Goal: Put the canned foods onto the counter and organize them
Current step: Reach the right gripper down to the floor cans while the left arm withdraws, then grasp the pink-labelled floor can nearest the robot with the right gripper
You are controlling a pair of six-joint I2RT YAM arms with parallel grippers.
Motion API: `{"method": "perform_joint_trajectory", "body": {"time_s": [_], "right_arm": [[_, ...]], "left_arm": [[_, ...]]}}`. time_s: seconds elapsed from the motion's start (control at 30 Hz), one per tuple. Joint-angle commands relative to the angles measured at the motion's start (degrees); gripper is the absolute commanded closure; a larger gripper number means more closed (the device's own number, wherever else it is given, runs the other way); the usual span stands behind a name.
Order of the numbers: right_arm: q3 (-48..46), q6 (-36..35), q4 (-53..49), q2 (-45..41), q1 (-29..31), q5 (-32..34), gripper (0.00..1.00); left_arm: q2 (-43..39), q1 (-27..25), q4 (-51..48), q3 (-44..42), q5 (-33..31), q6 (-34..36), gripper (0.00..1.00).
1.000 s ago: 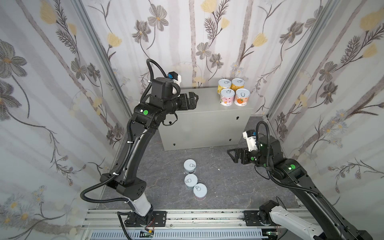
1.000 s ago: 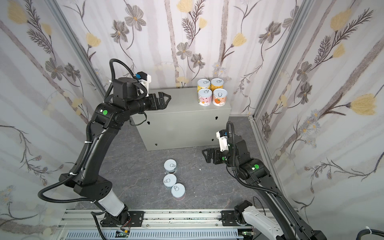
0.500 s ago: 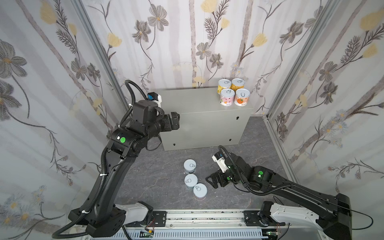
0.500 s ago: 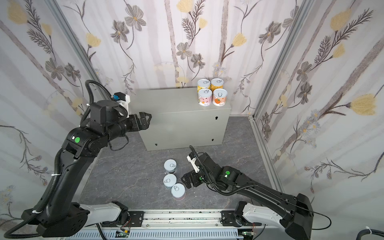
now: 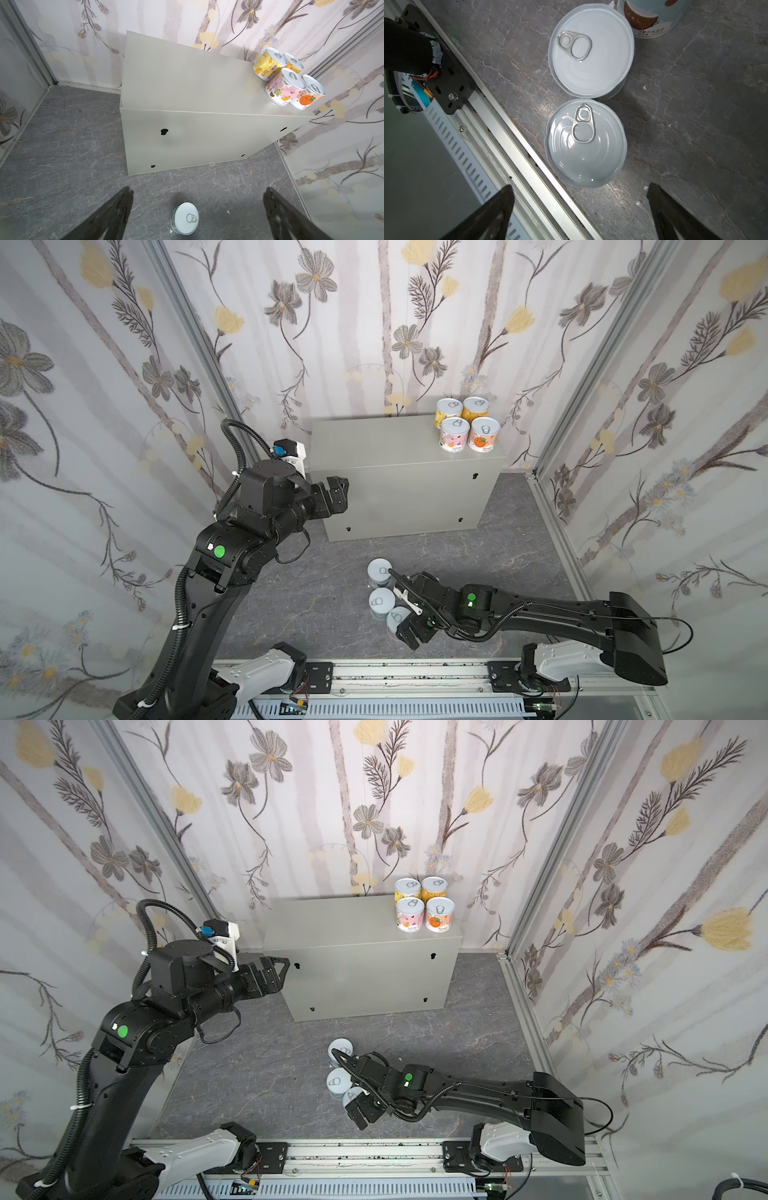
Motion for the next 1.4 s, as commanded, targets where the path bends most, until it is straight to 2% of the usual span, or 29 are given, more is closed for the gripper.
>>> {"method": "perform_joint_trajectory", "body": {"time_s": [0.0,0.3,0.53,0.77,0.87,1.13,1.37], "right_arm": [[-0.4,-0.8,2.9,2.4,0.6,1.6,0.00],[2.1,-4.4,7.0,11.9,1.1,2.7,0.00],[4.2,-6.5,7.3,14.6,0.6,6.8,0.02],[5.9,-8.1,7.0,15.3,-0.2,7.2,0.18],[6.2,-8.2,6.3,14.3,-0.2,7.3,0.26],[7.7,-8.3,1.6,8.1,-0.8,9.1,0.34],[18.1,-11.1,-9.8,1.1,-3.9,9.9,0.37]], "left_arm": [[0.0,0.0,-0.1,0.8,0.1,-0.7,0.00],[-1.5,0.0,-1.3,0.7,-1.0,-0.6,0.00],[-2.4,0.0,-1.7,0.4,-1.4,-0.5,0.00],[-2.4,0.0,-2.2,0.6,-2.0,0.0,0.00],[-2.6,0.0,-2.3,0.5,-2.1,-0.1,0.00],[-2.6,0.0,-1.8,0.2,-1.5,0.8,0.00],[-0.8,0.1,-0.5,1.9,-0.2,1.8,0.00]]}}
